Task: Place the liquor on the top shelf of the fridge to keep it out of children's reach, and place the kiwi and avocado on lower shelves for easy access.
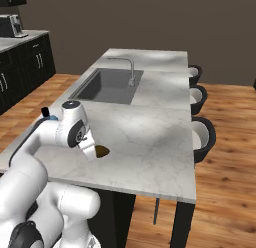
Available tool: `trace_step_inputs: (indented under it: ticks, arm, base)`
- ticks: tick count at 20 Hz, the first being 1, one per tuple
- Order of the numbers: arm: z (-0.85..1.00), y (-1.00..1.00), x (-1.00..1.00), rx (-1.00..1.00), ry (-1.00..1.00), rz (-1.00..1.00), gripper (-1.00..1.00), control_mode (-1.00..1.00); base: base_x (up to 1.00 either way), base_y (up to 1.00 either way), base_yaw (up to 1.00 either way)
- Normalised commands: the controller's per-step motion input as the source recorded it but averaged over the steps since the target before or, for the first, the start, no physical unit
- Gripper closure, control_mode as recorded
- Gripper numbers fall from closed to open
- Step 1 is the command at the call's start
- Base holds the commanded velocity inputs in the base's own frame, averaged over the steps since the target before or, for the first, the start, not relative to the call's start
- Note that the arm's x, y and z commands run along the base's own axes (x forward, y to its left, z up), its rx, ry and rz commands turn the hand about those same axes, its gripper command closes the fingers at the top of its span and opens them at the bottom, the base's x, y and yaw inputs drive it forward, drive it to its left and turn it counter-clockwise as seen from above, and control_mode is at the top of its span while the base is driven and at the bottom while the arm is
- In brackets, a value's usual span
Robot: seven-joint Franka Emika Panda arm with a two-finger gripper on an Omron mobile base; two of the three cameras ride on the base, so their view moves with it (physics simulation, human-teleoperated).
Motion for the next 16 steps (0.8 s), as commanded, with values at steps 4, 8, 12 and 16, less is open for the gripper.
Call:
trace_step_inputs:
  ticks: [4,8,12,16]
  arm:
    - [-0.16,0.00,0.20,0.00,0.00,0.00,-1.00,-1.00]
    - [-0.20,0.00,0.21,0.00,0.01,0.00,-1.00,-1.00]
    - [-0.25,0.00,0.24,0.00,0.02,0.00,-1.00,-1.00]
    - [-0.25,0.00,0.25,0.00,0.04,0.00,-1.00,-1.00]
  base:
    - [0.00,0.00,0.00]
    - [0.00,0.00,0.00]
    - [0.00,0.00,0.00]
    - [0.00,0.00,0.00]
